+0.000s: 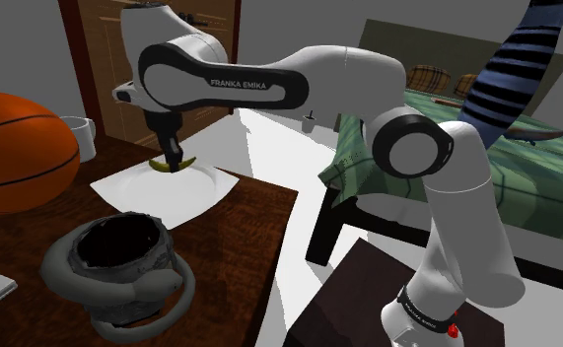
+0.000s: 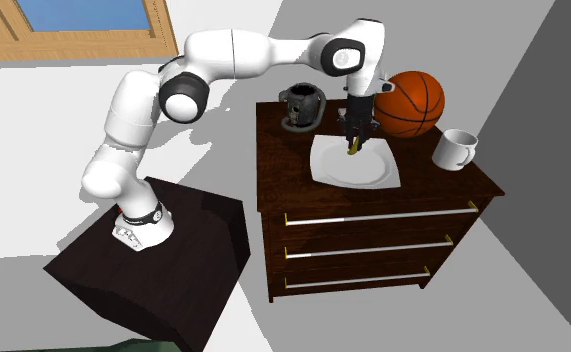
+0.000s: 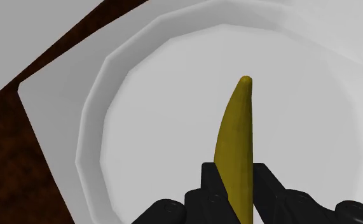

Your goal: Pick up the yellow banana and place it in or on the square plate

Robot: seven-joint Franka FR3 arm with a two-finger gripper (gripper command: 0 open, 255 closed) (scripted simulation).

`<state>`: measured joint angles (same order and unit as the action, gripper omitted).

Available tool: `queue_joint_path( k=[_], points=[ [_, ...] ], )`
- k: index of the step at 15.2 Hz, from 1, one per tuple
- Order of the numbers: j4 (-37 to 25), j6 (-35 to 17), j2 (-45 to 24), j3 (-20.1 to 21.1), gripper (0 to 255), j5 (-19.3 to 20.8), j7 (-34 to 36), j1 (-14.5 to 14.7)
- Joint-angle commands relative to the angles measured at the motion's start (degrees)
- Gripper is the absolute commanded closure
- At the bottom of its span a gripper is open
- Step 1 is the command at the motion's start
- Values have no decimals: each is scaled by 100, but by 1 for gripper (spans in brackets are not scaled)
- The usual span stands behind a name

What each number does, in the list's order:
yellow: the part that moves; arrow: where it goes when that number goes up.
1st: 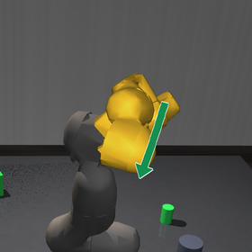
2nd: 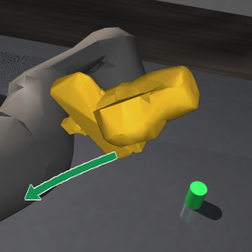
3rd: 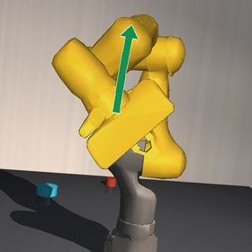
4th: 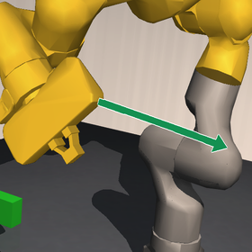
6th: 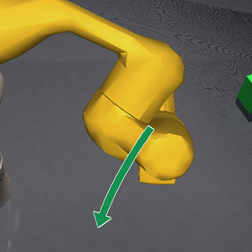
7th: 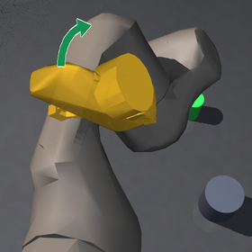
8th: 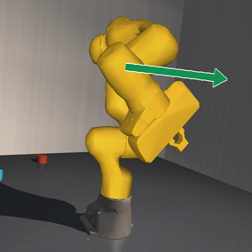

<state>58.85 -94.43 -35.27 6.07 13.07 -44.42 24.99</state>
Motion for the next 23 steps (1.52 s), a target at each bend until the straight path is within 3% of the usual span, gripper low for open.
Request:
queue_joint_path(
  k=[1, 6, 13, 14, 19, 23],
  points=[
    [285, -210, 75, 4, 255, 0, 33, -21],
    [731, -601, 124, 5, 255, 9, 100, -49],
    [731, -601, 124, 5, 255, 9, 100, -49],
    [730, -600, 124, 5, 0, 9, 100, -49],
    [730, -600, 124, 5, 0, 9, 100, -49],
    [-216, 208, -14, 12, 0, 6, 32, 70]
  ],
)
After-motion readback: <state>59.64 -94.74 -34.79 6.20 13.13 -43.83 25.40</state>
